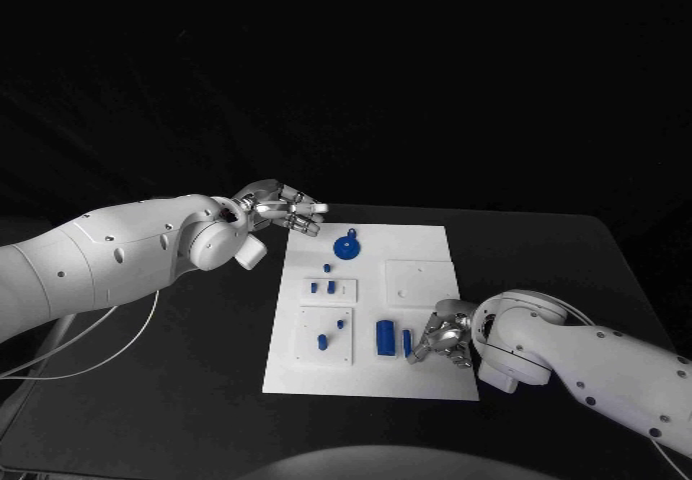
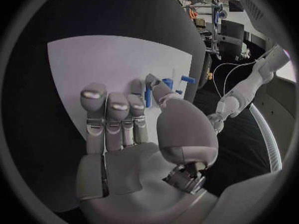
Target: Assemble the parts on the task board
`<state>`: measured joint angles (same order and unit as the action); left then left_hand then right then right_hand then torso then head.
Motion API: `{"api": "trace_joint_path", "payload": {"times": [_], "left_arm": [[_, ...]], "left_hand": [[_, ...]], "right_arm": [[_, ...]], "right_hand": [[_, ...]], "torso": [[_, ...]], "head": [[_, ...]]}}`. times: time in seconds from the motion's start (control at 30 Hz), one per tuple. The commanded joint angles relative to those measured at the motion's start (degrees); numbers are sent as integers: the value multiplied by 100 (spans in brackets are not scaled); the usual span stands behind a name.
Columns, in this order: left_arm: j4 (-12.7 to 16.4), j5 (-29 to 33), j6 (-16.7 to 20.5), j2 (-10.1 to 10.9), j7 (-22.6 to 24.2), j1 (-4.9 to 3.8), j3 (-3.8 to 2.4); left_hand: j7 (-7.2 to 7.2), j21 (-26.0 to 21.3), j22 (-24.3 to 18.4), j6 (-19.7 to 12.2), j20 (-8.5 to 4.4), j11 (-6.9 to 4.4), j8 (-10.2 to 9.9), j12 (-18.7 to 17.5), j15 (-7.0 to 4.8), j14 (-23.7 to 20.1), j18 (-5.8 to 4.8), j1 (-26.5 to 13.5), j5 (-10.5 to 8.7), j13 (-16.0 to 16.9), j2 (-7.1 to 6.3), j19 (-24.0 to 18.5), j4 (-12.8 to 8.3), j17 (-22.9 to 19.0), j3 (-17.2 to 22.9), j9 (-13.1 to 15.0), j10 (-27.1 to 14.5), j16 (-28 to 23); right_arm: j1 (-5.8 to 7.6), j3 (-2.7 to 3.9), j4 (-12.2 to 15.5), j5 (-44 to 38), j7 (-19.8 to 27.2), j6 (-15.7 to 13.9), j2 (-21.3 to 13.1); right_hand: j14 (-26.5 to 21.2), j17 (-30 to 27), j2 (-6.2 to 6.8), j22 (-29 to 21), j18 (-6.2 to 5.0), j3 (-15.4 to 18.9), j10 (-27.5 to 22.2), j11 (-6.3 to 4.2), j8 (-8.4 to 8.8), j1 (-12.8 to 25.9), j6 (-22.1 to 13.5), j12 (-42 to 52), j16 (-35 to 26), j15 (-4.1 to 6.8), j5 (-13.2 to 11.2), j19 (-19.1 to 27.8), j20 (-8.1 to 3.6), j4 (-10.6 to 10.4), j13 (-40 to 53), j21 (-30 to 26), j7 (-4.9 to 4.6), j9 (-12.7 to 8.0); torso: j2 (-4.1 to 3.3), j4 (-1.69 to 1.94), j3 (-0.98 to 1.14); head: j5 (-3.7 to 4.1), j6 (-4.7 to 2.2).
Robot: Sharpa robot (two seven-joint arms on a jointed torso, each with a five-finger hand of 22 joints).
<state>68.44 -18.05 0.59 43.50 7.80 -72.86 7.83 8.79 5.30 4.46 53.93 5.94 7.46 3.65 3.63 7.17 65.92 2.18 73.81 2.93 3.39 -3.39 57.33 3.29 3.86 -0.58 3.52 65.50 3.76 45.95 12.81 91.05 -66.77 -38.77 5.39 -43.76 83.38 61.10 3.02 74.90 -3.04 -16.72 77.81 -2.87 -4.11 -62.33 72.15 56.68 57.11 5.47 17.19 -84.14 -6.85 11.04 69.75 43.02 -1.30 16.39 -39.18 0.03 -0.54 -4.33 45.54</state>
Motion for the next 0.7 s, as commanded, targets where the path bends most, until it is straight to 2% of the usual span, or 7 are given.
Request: {"api": "trace_joint_path", "payload": {"times": [0.03, 0.27, 0.37, 0.4, 0.47, 0.57, 0.7], "left_arm": [[4, -10, -97, -15, 5, -3, -1], [2, -10, -125, -15, 0, -3, 2], [3, 22, -149, -10, 0, -3, 4], [4, 27, -151, -8, -1, -3, 4], [3, 44, -158, -3, -3, -3, 5], [1, 67, -158, 1, -5, -3, 5], [-9, 85, -154, 4, -7, -3, 6]], "left_hand": [[12, -29, 5, 46, 30, -3, -10, -18, 1, -43, -43, 18, -18, 3, 43, -9, -15, -3, -4, -2, -38, -19], [11, -24, 6, 58, 31, -2, -9, -18, 1, -41, -41, 19, -18, 3, 74, -13, -44, -2, -14, -2, -35, -19], [14, -22, 6, 55, 32, 2, -9, -18, 0, -32, -40, -20, -16, 3, 26, -13, -33, 0, -41, -2, -44, -18], [14, -22, 6, 55, 32, 2, -9, -18, 0, -32, -40, -20, -16, 3, 26, -13, -33, 0, -41, -2, -44, -18], [14, -22, 6, 55, 32, 2, -9, -18, 0, -32, -40, -20, -16, 3, 26, -13, -33, 0, -41, -2, -44, -18], [14, -19, 6, 59, 34, 3, -8, -18, 1, -29, -38, -24, -15, 3, 10, -16, -15, 1, -22, -2, -45, -18], [14, -19, 6, 59, 34, 3, -8, -18, 1, -29, -38, -24, -15, 3, 10, -16, -15, 1, -22, -2, -45, -18]], "right_arm": [[-56, -50, -116, -129, -309, 182, -5], [-56, -53, -163, 50, -291, 178, -21], [-56, -53, -161, 237, -263, 158, -54], [-56, -53, -157, 273, -252, 149, -62], [-55, -53, -125, 401, -192, 106, -99], [-52, -52, -65, 520, -105, 65, -154], [-26, -37, 30, 616, -1, 93, -243]], "right_hand": [[7, -3, -39, 510, 30, 77, -19, -23, 46, -168, -9, 9, -3, 42, 163, -256, -32, 116, 3, -18, -17, -540], [5, -3, -97, 509, 28, 169, -37, -15, 46, -234, 6, 7, -5, 36, 325, -252, -27, 346, 9, -24, -32, -544], [0, 12, 198, 505, 20, 395, -89, 10, 49, -53, -100, -20, 3, 25, 742, -246, -23, 234, 5, -36, -66, -577], [-2, 15, 248, 503, 16, 479, -95, 14, 50, -36, -112, -25, 3, 24, 659, -245, -21, 178, 3, -44, -68, -581], [-10, 21, 360, 500, 4, 899, -111, 36, 48, -67, -167, -40, -4, 12, 258, -240, -13, -97, -8, -61, -88, -597], [-23, 18, 395, 490, -32, 1748, -168, 65, 42, -404, -307, -91, -52, -7, 124, -234, 3, -820, -53, -126, -126, -632], [-33, 3, 451, 478, -48, 2015, -219, 89, 46, -591, -361, -153, -119, -5, -26, -228, 13, -1184, -113, -212, -163, -631]], "torso": [[-2, 2, 0], [-3, 5, 2], [-1, 5, 2], [-1, 4, 1], [1, 2, 3], [2, -2, 2], [3, -5, 3]], "head": [[0, -3], [6, -15], [4, -22], [7, -25], [4, -39], [6, -55], [13, -90]]}}
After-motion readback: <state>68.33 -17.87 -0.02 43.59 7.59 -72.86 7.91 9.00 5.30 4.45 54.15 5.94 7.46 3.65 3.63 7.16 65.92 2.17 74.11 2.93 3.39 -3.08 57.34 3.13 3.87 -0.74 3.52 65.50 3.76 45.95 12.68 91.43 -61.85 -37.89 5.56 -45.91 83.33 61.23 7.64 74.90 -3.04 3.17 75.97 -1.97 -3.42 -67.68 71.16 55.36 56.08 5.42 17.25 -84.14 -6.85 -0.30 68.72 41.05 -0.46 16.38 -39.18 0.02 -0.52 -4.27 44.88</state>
